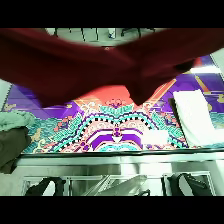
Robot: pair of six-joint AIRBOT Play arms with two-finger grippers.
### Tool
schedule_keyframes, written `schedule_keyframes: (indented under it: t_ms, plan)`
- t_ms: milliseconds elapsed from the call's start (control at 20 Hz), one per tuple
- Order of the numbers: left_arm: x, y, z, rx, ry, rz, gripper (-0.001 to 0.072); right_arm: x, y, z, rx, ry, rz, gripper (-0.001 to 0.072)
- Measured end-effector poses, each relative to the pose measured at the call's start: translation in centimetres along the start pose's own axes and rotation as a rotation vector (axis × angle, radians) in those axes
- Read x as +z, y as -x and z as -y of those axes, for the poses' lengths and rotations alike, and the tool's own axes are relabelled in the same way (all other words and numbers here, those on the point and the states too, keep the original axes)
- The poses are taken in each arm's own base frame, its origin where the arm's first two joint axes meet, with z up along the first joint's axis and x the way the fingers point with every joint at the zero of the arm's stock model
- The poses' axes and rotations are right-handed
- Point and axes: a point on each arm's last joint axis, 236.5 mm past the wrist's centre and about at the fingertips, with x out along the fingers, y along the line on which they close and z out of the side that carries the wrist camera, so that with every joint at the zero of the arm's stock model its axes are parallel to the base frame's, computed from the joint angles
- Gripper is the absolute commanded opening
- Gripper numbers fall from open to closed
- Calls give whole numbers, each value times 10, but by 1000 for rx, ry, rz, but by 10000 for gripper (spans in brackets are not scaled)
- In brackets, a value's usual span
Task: Fold the shirts.
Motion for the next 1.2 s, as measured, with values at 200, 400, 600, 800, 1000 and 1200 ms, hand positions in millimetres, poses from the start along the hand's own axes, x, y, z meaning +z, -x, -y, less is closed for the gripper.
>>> schedule_keyframes:
  t_ms: [200,400,600,800,1000,1200]
  plan:
    - [48,38,39,6,-24,183,13,90,60,-34,-155,226,219,24]
    - [4,5,-8,48,117,37,13,66,42,-10,-170,172,124,23]
    - [-110,-61,-87,81,310,-308,13,-50,-21,42,-61,-90,-167,23]
    - [-282,-111,-160,96,513,-706,13,-240,-74,74,17,-442,-487,23]
    - [-452,-118,-239,204,722,-994,13,-444,-86,96,-92,-723,-730,23]
    - [-553,-120,-306,278,887,-1092,13,-569,-83,123,-233,-886,-838,23]
